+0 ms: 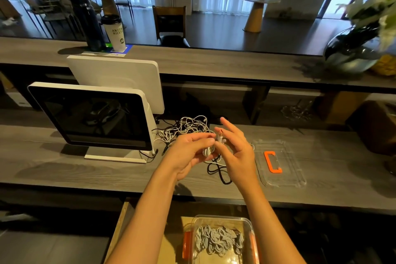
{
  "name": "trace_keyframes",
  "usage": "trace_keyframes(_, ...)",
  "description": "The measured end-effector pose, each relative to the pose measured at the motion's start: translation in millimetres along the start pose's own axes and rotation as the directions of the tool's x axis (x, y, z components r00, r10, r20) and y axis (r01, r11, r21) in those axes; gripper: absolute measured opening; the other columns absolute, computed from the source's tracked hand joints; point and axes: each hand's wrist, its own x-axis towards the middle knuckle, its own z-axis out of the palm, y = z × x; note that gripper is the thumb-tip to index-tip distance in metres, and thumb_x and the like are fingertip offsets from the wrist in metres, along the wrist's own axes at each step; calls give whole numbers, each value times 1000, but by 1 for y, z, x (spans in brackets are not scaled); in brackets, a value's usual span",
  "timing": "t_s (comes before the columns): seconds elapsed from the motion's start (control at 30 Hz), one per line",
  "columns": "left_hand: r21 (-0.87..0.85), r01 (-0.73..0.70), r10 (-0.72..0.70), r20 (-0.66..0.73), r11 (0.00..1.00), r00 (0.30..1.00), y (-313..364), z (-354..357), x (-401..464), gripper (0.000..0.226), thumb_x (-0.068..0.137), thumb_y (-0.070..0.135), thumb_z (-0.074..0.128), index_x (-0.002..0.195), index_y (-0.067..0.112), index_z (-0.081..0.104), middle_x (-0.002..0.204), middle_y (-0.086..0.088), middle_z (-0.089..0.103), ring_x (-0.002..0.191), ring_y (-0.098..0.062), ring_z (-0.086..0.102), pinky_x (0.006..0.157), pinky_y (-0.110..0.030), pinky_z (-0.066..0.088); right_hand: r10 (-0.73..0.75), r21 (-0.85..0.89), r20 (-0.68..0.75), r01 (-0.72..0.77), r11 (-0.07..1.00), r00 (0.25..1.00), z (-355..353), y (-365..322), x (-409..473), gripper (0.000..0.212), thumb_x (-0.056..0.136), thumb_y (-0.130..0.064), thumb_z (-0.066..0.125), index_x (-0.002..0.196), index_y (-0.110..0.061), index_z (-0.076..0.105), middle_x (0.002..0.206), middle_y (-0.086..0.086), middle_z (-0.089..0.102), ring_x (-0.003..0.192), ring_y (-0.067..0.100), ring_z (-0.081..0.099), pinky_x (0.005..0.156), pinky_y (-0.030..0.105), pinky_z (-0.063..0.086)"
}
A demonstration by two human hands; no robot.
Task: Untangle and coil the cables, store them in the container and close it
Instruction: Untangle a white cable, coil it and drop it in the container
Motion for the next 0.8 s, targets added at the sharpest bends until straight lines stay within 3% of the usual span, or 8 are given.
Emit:
trace_keyframes(0.07,-76,18,-21,-35,997,999,-2,3,3,21,92,3,64,112,3,70,105,-18,74,97,-28,73,95,-45,56,0,-77,-91,-7,997,996,7,2,-1,32,95,-17,65,124,-32,65,141,-14,49,134,7,43,106,29,43)
trace_keyframes(0.13,-168,30,-42,-69,985,997,-4,5,5,19,92,2,63,110,1,69,105,-19,74,94,-26,73,88,-40,59,-14,-106,-184,-6,994,983,12,1,-3,31,94,-15,65,121,-31,65,129,-12,51,123,7,47,96,22,46)
trace_keyframes(0.2,-243,38,-64,-98,969,993,-5,6,5,20,91,2,64,110,-1,68,105,-20,73,95,-26,73,82,-36,61,-5,-63,-243,-10,998,970,17,-2,-6,29,95,-10,63,120,-26,66,115,-4,54,107,7,54,82,17,48)
trace_keyframes(0.3,-296,53,-95,-129,954,987,-6,7,5,18,92,3,64,108,-3,68,107,-21,73,99,-29,72,78,-35,62,49,61,-269,-33,998,962,21,-8,-6,25,98,-4,56,118,-14,68,106,7,62,96,3,61,77,11,48)
trace_keyframes(0.53,-360,37,-95,-144,932,985,-5,6,5,12,93,0,61,103,-5,67,91,-19,76,84,-25,75,69,-33,62,336,364,-354,-202,909,873,20,-17,-1,17,93,-7,66,107,-16,63,92,6,72,87,17,72,77,29,60)
trace_keyframes(0.63,-409,43,-108,-137,911,985,-5,8,6,14,94,2,60,103,-7,65,92,-23,74,84,-27,75,67,-32,62,401,438,-365,-225,870,840,18,-21,1,12,92,-3,66,101,-10,64,90,10,72,84,23,73,72,27,60)
trace_keyframes(0.7,-446,38,-113,-142,894,983,-5,7,6,12,94,2,59,100,-7,65,92,-24,74,83,-28,75,65,-31,62,418,446,-352,-243,862,838,17,-23,3,11,91,-1,66,100,-9,65,87,11,72,81,22,74,69,25,59)
trace_keyframes(0.8,-396,15,-75,-137,918,988,-6,4,7,10,93,1,60,99,-4,67,94,-20,75,86,-25,74,67,-32,62,352,324,-308,-250,912,884,12,-23,5,12,89,-1,69,97,-10,69,84,7,72,78,20,73,66,25,58)
